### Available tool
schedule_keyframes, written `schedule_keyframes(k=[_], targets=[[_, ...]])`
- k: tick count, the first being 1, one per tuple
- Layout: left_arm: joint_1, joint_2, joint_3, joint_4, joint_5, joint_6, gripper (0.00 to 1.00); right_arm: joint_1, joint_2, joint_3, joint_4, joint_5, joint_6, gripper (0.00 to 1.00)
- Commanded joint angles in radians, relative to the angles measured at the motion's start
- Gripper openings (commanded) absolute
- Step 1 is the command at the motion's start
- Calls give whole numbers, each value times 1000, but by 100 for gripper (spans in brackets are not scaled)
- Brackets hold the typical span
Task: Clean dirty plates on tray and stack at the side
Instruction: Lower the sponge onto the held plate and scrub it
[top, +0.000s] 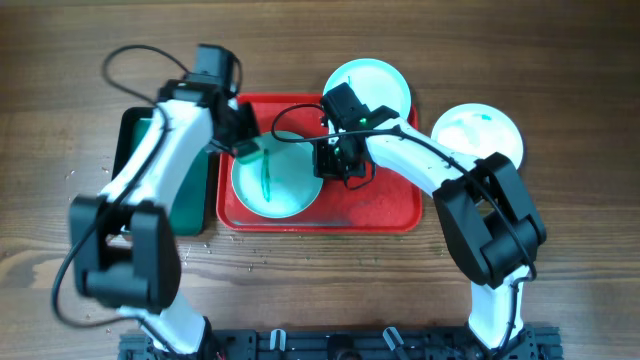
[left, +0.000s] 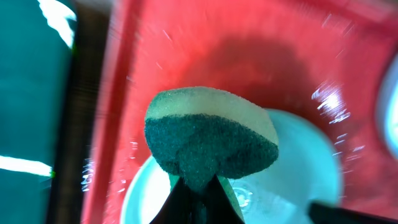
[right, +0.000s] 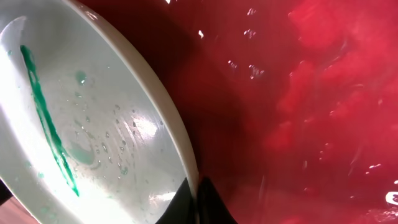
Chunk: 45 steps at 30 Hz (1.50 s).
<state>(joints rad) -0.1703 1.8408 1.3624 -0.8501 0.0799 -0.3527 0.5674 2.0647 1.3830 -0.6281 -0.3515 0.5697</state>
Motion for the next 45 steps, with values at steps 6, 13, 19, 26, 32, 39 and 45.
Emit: schedule_keyframes(k=[6,13,19,26,32,39,45], targets=[[-27,168,-3,9,40,154,4,-2,27,27,8,-31,-25,4],[-78,212,-3,8,156,343,4,-2,27,26,18,-31,-24,4],[-131,212,-3,-98,376,624,4,-2,27,26,18,-39,-37,4],[-80,212,-3,-92,297,530,4,-2,27,26,20,-40,-39,4],[2,212,-3,-89,-388,-140,4,-6,27,26,16,-43,-40,4],[-24,212,-3,-100,-311,16,4,-10,27,24,19,-51,-39,4],[-76,212,-3,-129,263,512,4,-17,27,24,21,-55,-40,4]])
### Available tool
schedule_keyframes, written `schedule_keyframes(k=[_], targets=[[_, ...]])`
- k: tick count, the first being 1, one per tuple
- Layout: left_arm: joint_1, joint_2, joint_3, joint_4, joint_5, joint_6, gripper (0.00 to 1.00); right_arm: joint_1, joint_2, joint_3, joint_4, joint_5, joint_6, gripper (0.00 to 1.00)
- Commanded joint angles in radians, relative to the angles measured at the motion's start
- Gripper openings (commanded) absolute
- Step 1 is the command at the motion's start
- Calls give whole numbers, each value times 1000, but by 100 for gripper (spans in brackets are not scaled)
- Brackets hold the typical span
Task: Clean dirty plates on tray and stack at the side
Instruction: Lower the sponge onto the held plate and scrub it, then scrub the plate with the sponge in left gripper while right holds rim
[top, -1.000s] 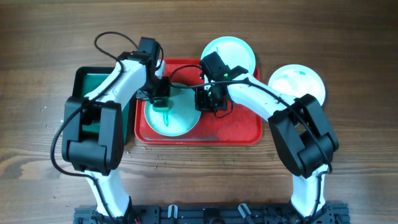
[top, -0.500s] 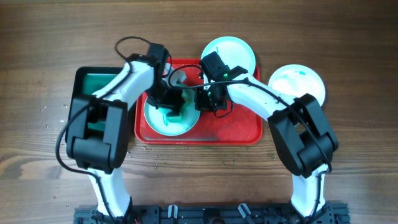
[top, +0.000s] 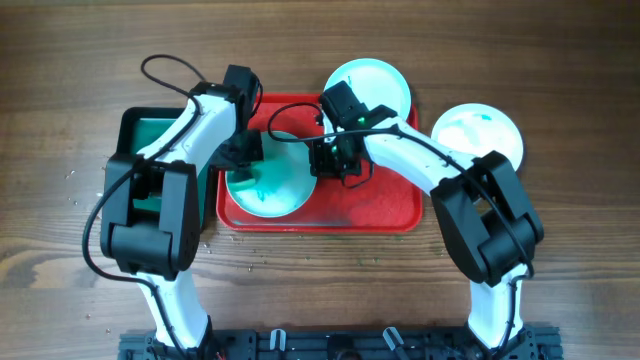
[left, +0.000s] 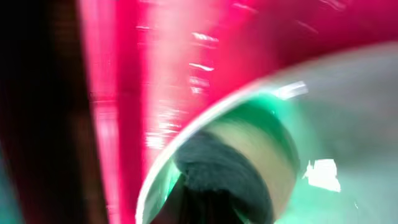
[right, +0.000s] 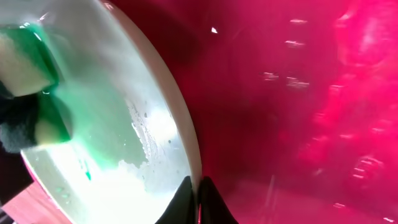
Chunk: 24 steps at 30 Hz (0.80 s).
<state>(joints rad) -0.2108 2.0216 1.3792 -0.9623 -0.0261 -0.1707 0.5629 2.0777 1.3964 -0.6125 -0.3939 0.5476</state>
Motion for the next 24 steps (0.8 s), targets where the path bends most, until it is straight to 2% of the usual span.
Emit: schedule_keyframes(k=[1,4,9,13,14,15,18,24], targets=[[-46,31,-19,-32,440,398,4,-16,14,11,5,-17,-18,4],[-64,31,-19,-50,486,480,4,-27,14,10,5,-29,-23,4],[-62,31,-19,-28,420,462,4,-45,16,2,7,-65,-25,4],[-53,31,-19,59,93,124,4,-59,34,2,18,-123,-43,4],[-53,31,-19,75,2,4,4,-63,39,2,20,-138,-49,4],[-53,31,-19,88,-132,-188,4,-68,50,2,21,-159,-51,4],[-56,32,-19,121,-165,-300,4,-76,62,2,25,-188,-56,4],[-67,32,-19,251,-166,-381,4,-76,63,2,28,-192,-70,4]])
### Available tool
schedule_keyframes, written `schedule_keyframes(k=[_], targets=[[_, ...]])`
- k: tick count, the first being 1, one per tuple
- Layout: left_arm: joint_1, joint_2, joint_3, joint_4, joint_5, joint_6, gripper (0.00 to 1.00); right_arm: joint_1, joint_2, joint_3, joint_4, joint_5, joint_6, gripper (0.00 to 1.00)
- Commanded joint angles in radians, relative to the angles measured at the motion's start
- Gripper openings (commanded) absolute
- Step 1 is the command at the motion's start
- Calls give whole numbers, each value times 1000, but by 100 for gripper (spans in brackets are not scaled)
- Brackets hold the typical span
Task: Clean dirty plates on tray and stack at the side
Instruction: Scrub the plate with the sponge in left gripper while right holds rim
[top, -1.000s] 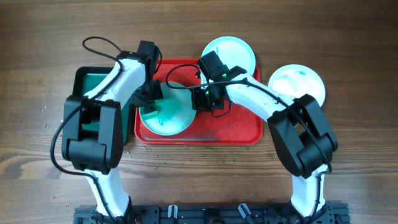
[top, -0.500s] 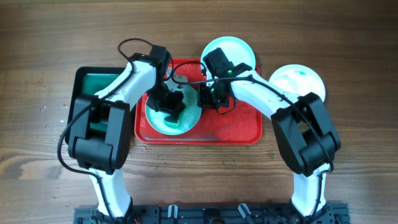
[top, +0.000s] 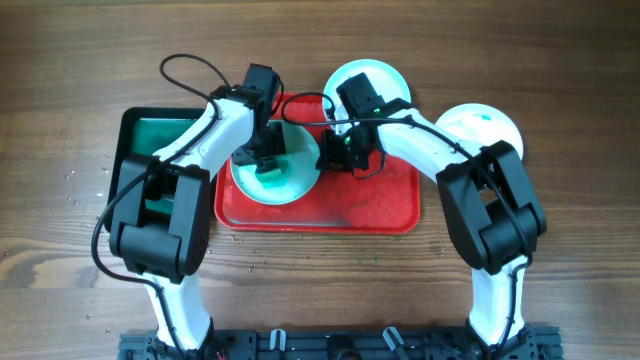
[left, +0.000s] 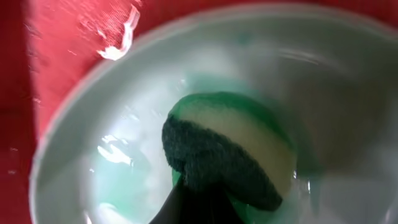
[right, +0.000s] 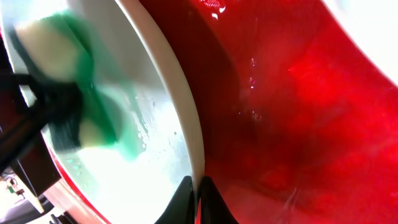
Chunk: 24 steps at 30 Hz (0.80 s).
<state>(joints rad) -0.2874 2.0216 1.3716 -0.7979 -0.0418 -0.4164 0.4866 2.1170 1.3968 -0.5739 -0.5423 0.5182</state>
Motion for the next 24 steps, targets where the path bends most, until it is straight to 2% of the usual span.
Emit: schedule_keyframes(k=[1,3,5,8,11,15,20,23,24], targets=[[10,32,-12,102,-150,-154,4,0,24,2,-10,-43,-40,4],[8,32,-12,149,-136,-183,4,0,24,2,-10,-43,-42,4],[2,32,-12,191,-63,-144,4,0,24,2,-10,-43,-45,4],[-15,32,-12,231,182,61,4,0,24,2,-10,-44,-46,4],[-38,32,-12,207,439,268,4,0,24,2,-8,-43,-45,5],[-52,32,-12,115,615,436,4,0,24,2,-7,-43,-45,4],[-40,32,-12,-43,607,544,4,0,24,2,-8,-43,-45,4],[-20,32,-12,-106,483,542,4,0,24,2,-8,-43,-45,4],[-6,32,-12,-124,402,523,4,0,24,2,-8,-43,-45,4]])
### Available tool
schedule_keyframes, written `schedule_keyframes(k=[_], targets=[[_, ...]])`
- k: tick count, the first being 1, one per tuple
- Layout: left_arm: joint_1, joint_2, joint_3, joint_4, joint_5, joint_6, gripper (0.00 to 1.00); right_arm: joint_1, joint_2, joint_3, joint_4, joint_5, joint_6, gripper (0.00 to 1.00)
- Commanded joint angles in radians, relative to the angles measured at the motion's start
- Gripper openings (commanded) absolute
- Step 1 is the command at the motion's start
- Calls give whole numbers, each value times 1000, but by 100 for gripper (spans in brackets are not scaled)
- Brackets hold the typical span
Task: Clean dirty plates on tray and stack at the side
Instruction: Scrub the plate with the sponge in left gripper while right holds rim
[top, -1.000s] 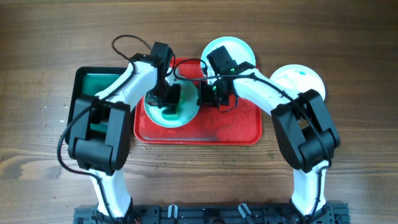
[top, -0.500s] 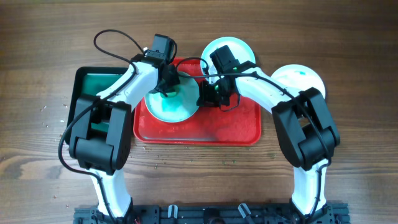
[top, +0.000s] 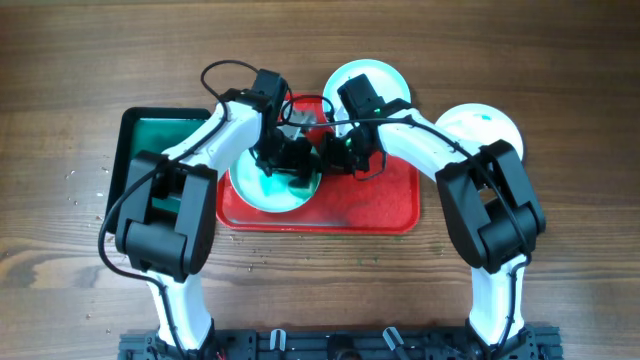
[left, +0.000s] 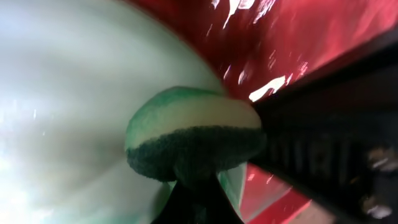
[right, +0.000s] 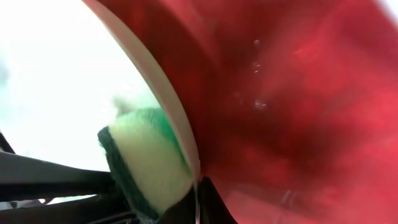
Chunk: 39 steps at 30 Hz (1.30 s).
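A white plate (top: 250, 186) with a pale green soapy film lies on the red tray (top: 370, 210). My left gripper (top: 291, 163) is shut on a yellow and dark green sponge (left: 193, 134) and presses it on the plate's right edge. My right gripper (top: 336, 157) is shut on that same rim (right: 166, 99), right beside the sponge (right: 146, 163). In the left wrist view the plate (left: 68, 93) fills the left side and my right arm shows as a dark bar.
A second white plate (top: 372, 78) sits at the tray's far edge. A third plate (top: 482, 130) with green marks lies on the table to the right. A dark green basin (top: 160, 150) stands left of the tray.
My left gripper and the sponge have moved from the plate's middle to its right edge, up against my right gripper. My right gripper still grips the rim.
At first the sponge hung over the tray left of the plate, which bore a green streak. Then it was on the plate's left part with green smeared about, then at the middle, now at the right rim. The streak is gone. My right gripper held the rim at every moment.
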<state>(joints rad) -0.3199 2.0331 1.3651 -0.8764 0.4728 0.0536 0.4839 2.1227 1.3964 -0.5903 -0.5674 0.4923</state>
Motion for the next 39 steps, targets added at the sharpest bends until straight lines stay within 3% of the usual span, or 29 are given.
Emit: schedule_keyframes(k=[1,5,9,12,16,20,28,33,39], targets=[[35,21,-5,-51,-183,13,4,3,18,2,8,-18,-19,4],[73,21,-5,-52,-547,-193,4,3,18,2,9,-18,-19,4],[85,21,-5,-44,-802,-343,4,3,18,2,9,-18,-19,4],[85,21,-5,-9,-879,-370,4,3,18,2,9,-18,-19,4],[84,21,-5,90,-864,-377,4,3,18,2,8,-18,-19,4],[74,21,-5,172,-758,-376,4,3,18,2,11,-18,-18,4],[41,21,-5,267,-3,-115,4,3,18,2,12,-18,-20,4],[2,21,-5,220,101,-95,4,3,18,2,9,-19,-21,4],[-21,21,-5,16,177,130,4,3,18,2,9,-19,-21,4]])
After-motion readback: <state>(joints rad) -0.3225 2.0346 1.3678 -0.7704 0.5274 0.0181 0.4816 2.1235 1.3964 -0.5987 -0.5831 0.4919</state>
